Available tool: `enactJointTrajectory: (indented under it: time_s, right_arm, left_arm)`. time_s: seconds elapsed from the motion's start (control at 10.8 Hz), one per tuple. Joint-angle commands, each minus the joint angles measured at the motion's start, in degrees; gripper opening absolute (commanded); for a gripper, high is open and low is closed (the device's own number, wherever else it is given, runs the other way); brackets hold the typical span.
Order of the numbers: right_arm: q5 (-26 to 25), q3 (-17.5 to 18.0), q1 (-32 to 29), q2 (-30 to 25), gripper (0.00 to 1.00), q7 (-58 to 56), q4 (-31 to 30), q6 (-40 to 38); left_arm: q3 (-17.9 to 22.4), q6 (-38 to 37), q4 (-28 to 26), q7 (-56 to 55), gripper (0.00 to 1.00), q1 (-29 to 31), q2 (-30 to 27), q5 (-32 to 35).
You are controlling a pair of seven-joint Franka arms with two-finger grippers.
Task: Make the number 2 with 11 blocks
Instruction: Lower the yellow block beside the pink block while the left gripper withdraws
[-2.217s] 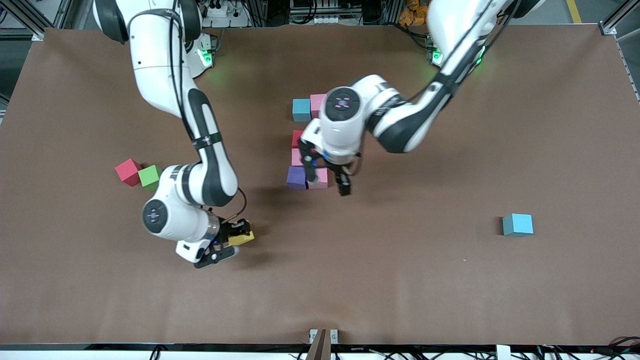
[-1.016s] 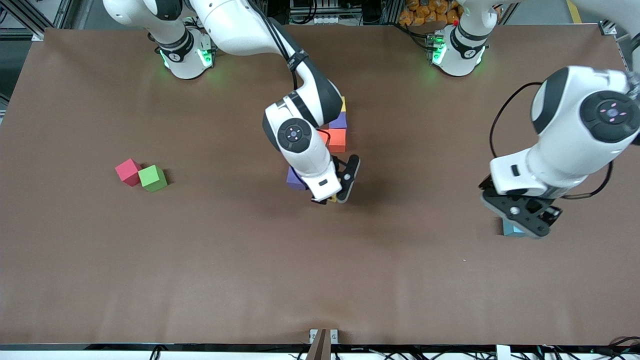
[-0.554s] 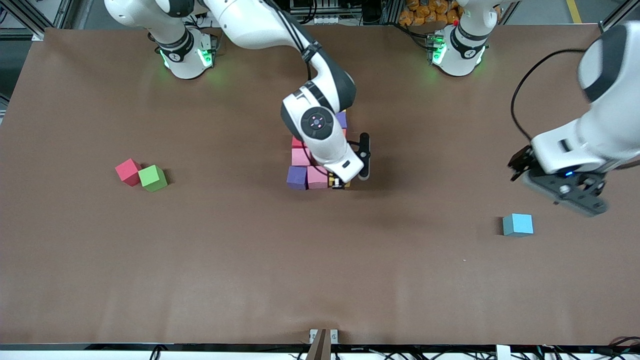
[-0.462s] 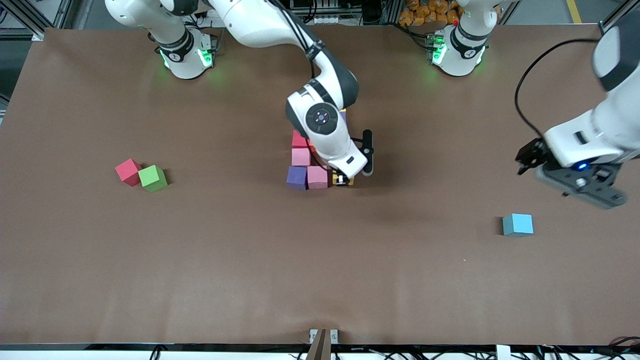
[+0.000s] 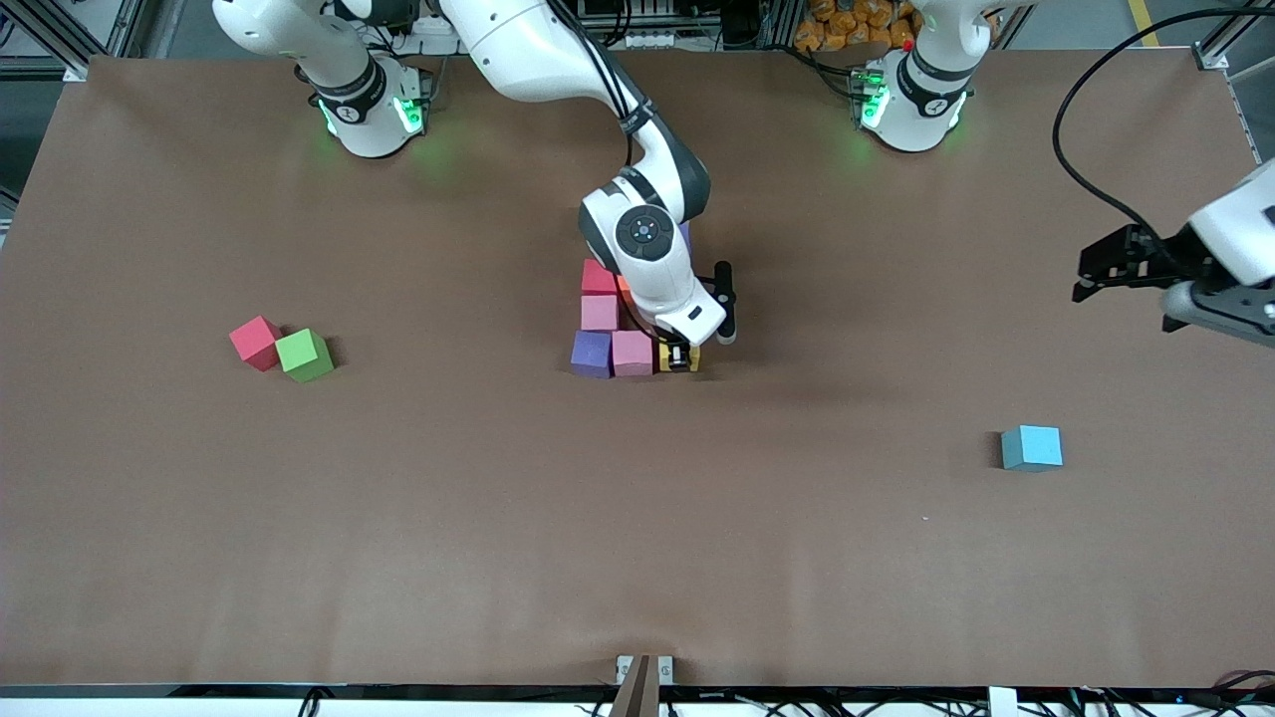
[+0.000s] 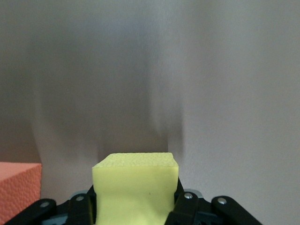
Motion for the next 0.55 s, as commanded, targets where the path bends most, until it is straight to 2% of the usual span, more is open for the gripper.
enactJointTrajectory:
  time_s: [0.0, 0.18, 0.37, 0.46]
  right_arm:
    - [-0.43, -0.27, 0.58, -0.81, 0.09, -2.12, -1.93, 1.11]
    - [-0.34, -0.27, 0.67, -0.29, 0.09, -2.13, -2.36, 2.42]
    - [-0.25, -0.19, 0.67, -0.02, 0.09, -2.21, -3.16, 4.71]
    - [-0.34, -0.19, 0.67, 0.15, 0.09, -2.30, -3.16, 4.98]
  left_arm:
    - [8.87, -0.19, -2.54, -3.26, 1.00, -8.14, -2.78, -1.55]
    - [8.53, -0.27, -2.27, -7.47, 1.00, -8.77, -2.78, 0.37]
    - [8.97, -2.63, -2.53, -11.15, 1.00, -15.16, -3.30, 9.83]
    - [9.06, -2.56, -2.45, -12.39, 1.00, -15.45, -3.48, 9.79]
